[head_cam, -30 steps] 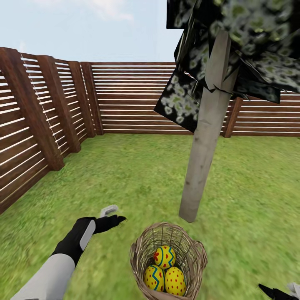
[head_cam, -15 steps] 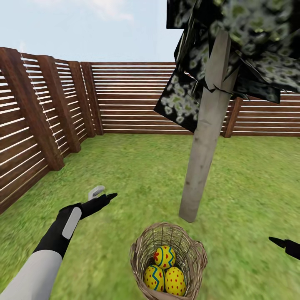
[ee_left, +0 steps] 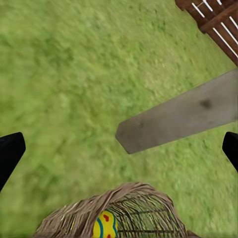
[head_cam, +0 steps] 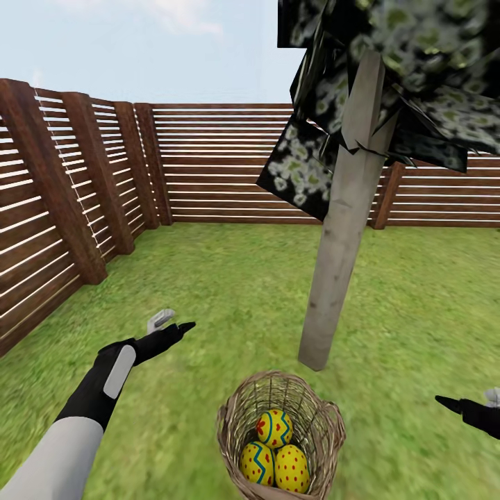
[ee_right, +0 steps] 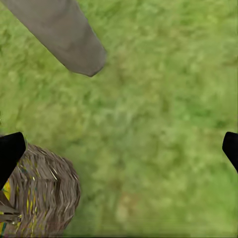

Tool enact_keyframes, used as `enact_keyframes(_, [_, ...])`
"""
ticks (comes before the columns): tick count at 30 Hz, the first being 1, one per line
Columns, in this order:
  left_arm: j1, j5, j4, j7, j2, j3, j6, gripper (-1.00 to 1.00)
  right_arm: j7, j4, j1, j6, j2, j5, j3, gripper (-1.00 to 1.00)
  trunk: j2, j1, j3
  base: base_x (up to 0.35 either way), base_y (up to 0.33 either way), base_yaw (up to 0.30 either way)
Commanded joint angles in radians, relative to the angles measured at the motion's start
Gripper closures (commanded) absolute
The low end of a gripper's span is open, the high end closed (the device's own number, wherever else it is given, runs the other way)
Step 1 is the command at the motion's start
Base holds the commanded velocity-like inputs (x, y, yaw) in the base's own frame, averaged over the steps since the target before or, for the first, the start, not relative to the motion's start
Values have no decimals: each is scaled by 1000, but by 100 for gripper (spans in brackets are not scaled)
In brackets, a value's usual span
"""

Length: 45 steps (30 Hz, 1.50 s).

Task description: Take the three Easter eggs out of the wicker basket on the lawn in the garden, then place them on the lawn next to a single tree (choose any tree) so that all three eggs are next to the same tree and none are left in the basket.

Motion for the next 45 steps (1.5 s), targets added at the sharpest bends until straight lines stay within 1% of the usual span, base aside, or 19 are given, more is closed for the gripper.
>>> enact_keyframes(1, [5, 4, 4, -1, 4, 6, 4, -100, -1, -6, -7, 14, 6, -8, 4, -100, 0, 0, -1, 0, 0, 0])
enact_keyframes(5, [13, 4, 3, -3, 4, 6, 5, -100, 19, 1, -29, -8, 29, -29, -19, -100, 0, 0, -1, 0, 0, 0])
enact_keyframes(6, [13, 4, 3, -3, 4, 6, 6, -100, 21, 5, -35, -11, 29, -30, -25, -100, 0, 0, -1, 0, 0, 0])
enact_keyframes(7, [15, 4, 3, -3, 4, 6, 6, -100, 25, 8, -40, -12, 35, -36, -30, -100, 0, 0, -1, 0, 0, 0])
enact_keyframes(9, [17, 4, 3, -3, 4, 6, 6, -100, 28, 13, -52, -13, 46, -48, -33, -100, 0, 0, -1, 0, 0, 0])
enact_keyframes(19, [18, 3, 4, -2, 4, 5, 15, -100, 25, 18, -108, -14, 102, -111, -30, -100, 70, -38, 30, 0, 0, 0])
enact_keyframes(24, [18, 2, 5, 0, 4, 5, 16, -100, 27, 16, -136, -11, 103, -142, -30, -100, 105, -58, 46, 0, 0, 0])
enact_keyframes(29, [18, 4, -2, -3, 4, 6, 10, -100, 21, 14, -165, -6, 102, -172, -30, -100, 105, -58, 46, 0, 0, 0])
enact_keyframes(30, [18, 4, -1, -5, 3, 5, 7, -100, 7, 11, -198, -4, 102, -216, -24, -100, 105, -58, 46, 0, 0, 0])
enact_keyframes(34, [18, 4, 3, -4, 3, 4, 4, -100, -19, -20, -198, 23, 102, -217, 30, -100, 105, -58, 46, 0, 0, 0])
enact_keyframes(36, [18, 4, 4, -4, 3, 4, 4, -100, -22, -36, -198, 70, 98, -216, 56, -100, 105, -58, 46, 0, 0, 0])
enact_keyframes(38, [18, 4, 4, -4, 3, 5, 3, -100, -23, -56, -198, 140, 90, -216, 75, -100, 105, -58, 46, -15, 0, 0])
enact_keyframes(39, [18, 4, 4, -4, 3, 5, 3, -100, -23, -61, -198, 158, 89, -216, 80, -100, 105, -58, 46, -115, 0, 0])
enact_keyframes(41, [18, 4, 3, -4, 2, 5, 3, -100, -23, -67, -198, 179, 86, -216, 92, -100, 105, -58, 46, -222, 0, 0])
enact_keyframes(43, [18, 4, 3, -4, 2, 6, 4, -100, -23, -71, -198, 189, 85, -217, 120, -100, 105, -58, 46, -302, 0, 0])
enact_keyframes(45, [18, 4, 4, -3, 3, 6, 4, -100, -23, -71, -198, 192, 85, -217, 141, -100, 105, -58, 46, -321, 0, 0])
